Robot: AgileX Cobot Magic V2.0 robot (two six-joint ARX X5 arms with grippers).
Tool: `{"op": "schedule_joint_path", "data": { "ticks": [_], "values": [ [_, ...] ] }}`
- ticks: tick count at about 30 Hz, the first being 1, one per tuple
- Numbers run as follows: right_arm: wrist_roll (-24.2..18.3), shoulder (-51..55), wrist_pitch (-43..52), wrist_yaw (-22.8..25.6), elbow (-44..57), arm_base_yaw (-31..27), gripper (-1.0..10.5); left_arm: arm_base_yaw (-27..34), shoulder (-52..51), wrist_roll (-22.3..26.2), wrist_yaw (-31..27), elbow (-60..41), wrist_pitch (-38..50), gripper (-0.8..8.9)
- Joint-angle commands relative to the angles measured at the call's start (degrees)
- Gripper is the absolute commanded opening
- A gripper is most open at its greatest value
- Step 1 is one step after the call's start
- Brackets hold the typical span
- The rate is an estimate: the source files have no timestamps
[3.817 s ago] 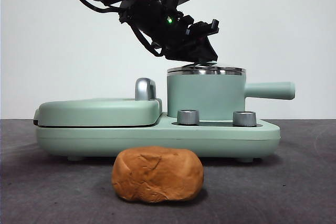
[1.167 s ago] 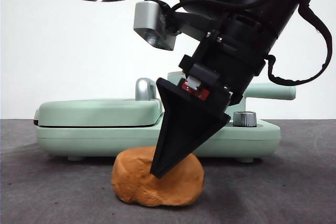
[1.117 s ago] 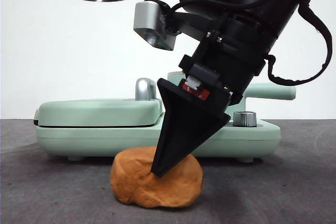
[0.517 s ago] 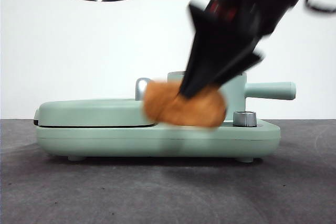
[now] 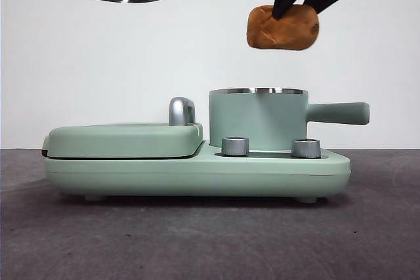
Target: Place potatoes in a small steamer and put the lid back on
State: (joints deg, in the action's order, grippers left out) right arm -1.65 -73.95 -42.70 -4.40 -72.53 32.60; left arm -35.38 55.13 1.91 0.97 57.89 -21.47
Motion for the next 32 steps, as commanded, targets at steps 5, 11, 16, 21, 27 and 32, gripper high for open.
{"op": "schedule_joint_path", "data": {
  "ticks": [5, 11, 16, 21, 27, 32],
  "values": [
    [0.1, -11.9, 0.5, -2.2, -10.5, -5.0, 1.4, -0.2, 0.3, 0.1, -0.2, 0.9, 1.8, 0.11],
    [-0.3, -22.2, 0.7, -4.7, -18.3, -7.8, 1.4, -0.2, 0.3, -0.1, -0.2, 0.9, 1.8, 0.11],
    [-0.6, -29.3, 0.6, -4.8, -23.9, -8.8, 1.4, -0.2, 0.3, -0.1, -0.2, 0.9, 1.8, 0.11],
    [-0.8, -34.0, 0.5, -4.7, -26.2, -8.9, 1.4, -0.2, 0.3, -0.1, -0.2, 0.9, 1.8, 0.11],
    [-1.4, -36.7, -0.6, -4.5, -26.2, -8.9, 1.4, -0.2, 0.3, -0.1, -0.2, 0.9, 1.8, 0.11],
    [-1.9, -37.2, -1.0, -4.5, -26.2, -8.8, 2.7, -0.2, 0.3, -0.1, -0.2, 0.9, 1.8, 0.11]
  ]
}}
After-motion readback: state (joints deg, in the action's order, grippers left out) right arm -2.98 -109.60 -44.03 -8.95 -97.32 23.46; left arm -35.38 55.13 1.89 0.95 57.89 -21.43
